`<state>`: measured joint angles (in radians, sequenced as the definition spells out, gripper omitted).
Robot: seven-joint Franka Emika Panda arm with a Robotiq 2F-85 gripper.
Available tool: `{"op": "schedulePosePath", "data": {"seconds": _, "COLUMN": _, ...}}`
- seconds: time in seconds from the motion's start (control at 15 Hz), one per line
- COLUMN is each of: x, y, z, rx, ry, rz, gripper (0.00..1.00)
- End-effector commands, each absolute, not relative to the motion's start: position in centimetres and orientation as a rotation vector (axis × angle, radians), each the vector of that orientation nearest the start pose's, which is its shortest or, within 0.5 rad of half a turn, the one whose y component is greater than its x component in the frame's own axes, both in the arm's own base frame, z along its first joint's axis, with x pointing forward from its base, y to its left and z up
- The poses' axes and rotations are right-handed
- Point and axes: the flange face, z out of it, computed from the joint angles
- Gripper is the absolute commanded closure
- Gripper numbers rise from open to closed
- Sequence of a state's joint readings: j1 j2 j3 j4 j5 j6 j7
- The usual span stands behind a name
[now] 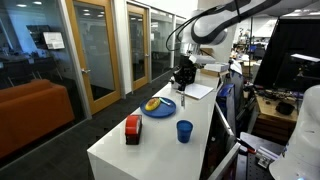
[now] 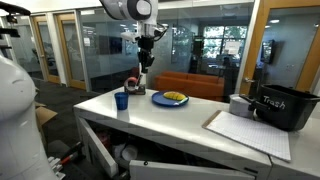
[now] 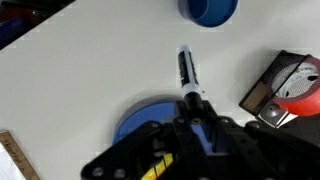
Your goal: Take the marker out of the cup and put it on the table
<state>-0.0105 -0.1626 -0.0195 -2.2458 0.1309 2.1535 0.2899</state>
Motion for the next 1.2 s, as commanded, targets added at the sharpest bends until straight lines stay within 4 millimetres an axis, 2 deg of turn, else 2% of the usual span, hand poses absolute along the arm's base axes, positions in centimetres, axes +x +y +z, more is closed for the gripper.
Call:
{"op": "schedulePosePath", "data": {"seconds": 0.0, "x": 51.4, "y": -3.3, "z": 43.7, "rx": -2.984, "ry": 0.558, "rz": -0.04, "gripper": 0.95}}
{"op": "schedulePosePath", "data": {"seconds": 0.4, "x": 53.1, "y": -6.8, "z": 39.4, "rx": -3.02, "ry": 0.535, "rz": 0.045, "gripper": 0.95}}
{"op": "schedulePosePath", "data": {"seconds": 0.93, "x": 54.6, "y": -8.2, "z": 32.3, "rx": -3.045, "ry": 0.539, "rz": 0.234, "gripper": 0.95}}
{"op": "schedulePosePath", "data": {"seconds": 1.13, "x": 55.0, "y": -8.5, "z": 30.3, "rx": -3.046, "ry": 0.545, "rz": 0.285, "gripper": 0.95}}
